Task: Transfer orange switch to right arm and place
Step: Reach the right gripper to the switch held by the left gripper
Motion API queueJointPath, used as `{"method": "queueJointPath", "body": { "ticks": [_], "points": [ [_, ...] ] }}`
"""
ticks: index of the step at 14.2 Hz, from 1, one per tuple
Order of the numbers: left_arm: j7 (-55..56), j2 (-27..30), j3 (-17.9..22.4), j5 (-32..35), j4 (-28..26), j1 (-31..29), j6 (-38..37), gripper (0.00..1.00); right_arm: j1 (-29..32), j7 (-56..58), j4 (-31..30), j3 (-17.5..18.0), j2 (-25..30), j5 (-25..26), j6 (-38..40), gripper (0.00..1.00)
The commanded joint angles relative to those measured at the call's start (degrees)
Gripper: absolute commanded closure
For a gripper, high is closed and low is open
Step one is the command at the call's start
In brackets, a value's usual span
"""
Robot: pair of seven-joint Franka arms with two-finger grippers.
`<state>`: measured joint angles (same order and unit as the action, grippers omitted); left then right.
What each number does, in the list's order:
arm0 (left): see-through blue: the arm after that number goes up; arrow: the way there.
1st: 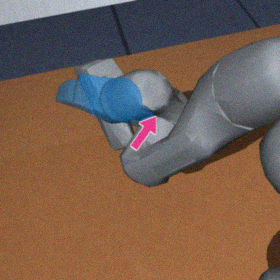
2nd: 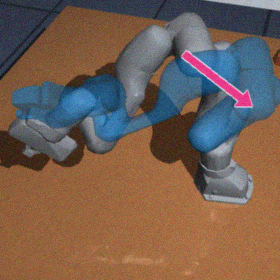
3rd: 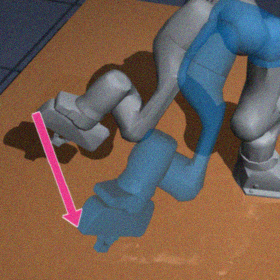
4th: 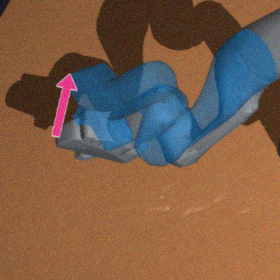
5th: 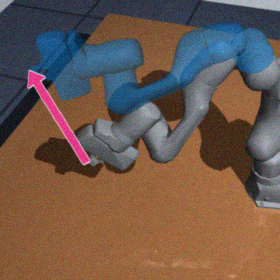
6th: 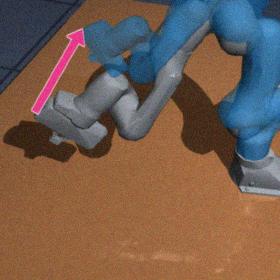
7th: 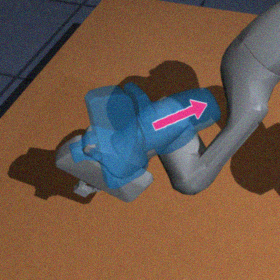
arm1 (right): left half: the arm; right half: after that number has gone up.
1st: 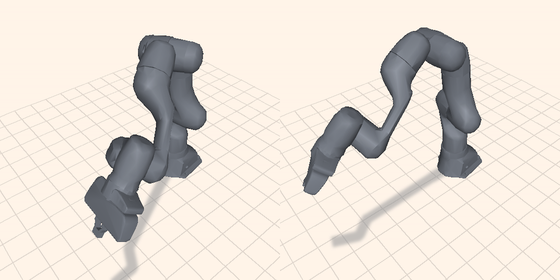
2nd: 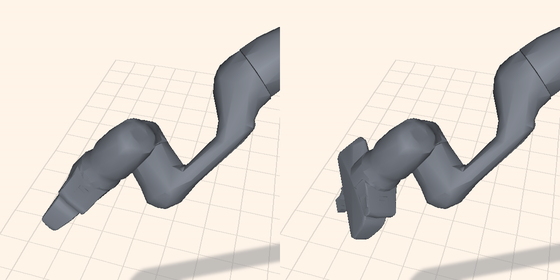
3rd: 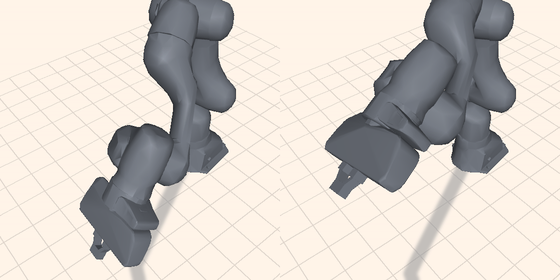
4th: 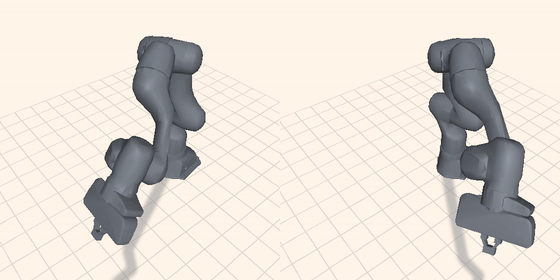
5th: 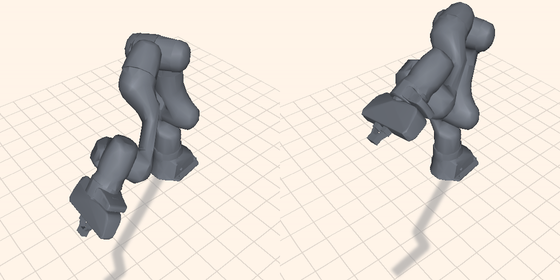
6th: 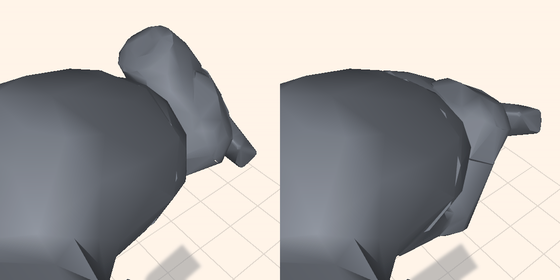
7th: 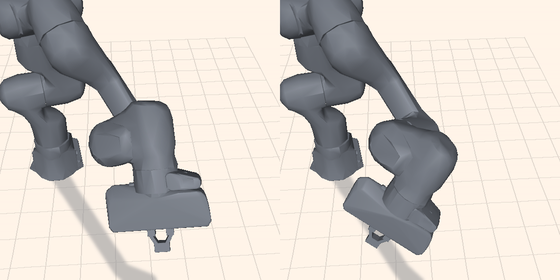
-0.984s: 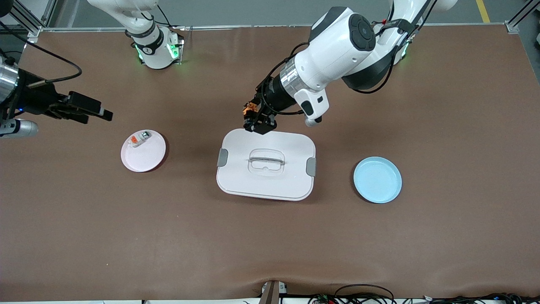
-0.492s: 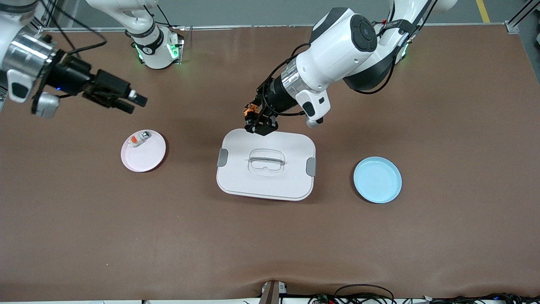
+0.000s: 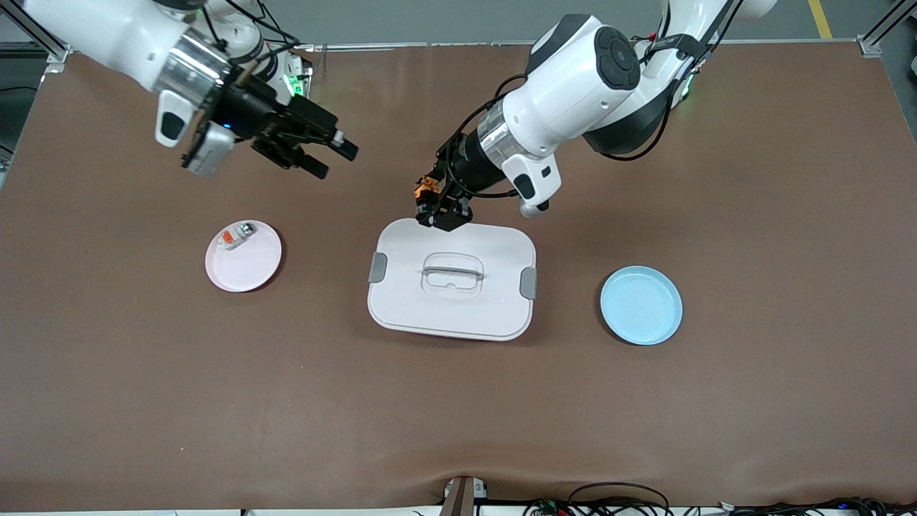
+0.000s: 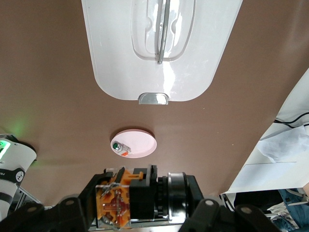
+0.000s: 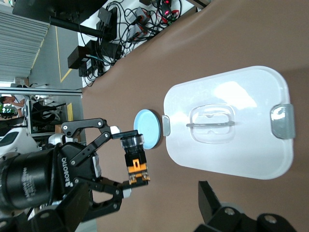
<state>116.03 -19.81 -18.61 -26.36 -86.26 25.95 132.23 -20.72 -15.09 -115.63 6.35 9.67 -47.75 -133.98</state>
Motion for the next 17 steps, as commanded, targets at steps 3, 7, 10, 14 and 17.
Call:
{"method": "queueJointPath", "body": {
  "ticks": [3,7,10,14,17],
  "points": [
    [1.40,-0.05,-0.03,1.23,0.48,0.06,0.13,0.64,-6.87,-1.69,3.30,-0.72,-8.25,-1.29,-8.14,0.00],
    [1.40,0.04,-0.03,1.23,0.22,-0.03,0.13,0.64,-8.28,-2.57,4.80,-0.81,-11.25,-1.21,-9.36,0.00],
    [1.40,0.12,-0.03,1.23,0.13,-0.03,0.05,0.64,-9.95,-3.01,4.80,-0.72,-13.00,-1.29,-12.87,0.00],
    [1.40,0.21,-0.03,1.23,-0.22,-0.11,0.05,0.64,-11.62,-5.47,5.86,-0.81,-14.68,-1.21,-15.08,0.00],
    [1.40,0.30,-0.03,1.23,-0.31,-0.20,0.05,0.64,-11.62,-5.48,5.86,-0.72,-14.59,-1.21,-15.08,0.48]
  ]
}}
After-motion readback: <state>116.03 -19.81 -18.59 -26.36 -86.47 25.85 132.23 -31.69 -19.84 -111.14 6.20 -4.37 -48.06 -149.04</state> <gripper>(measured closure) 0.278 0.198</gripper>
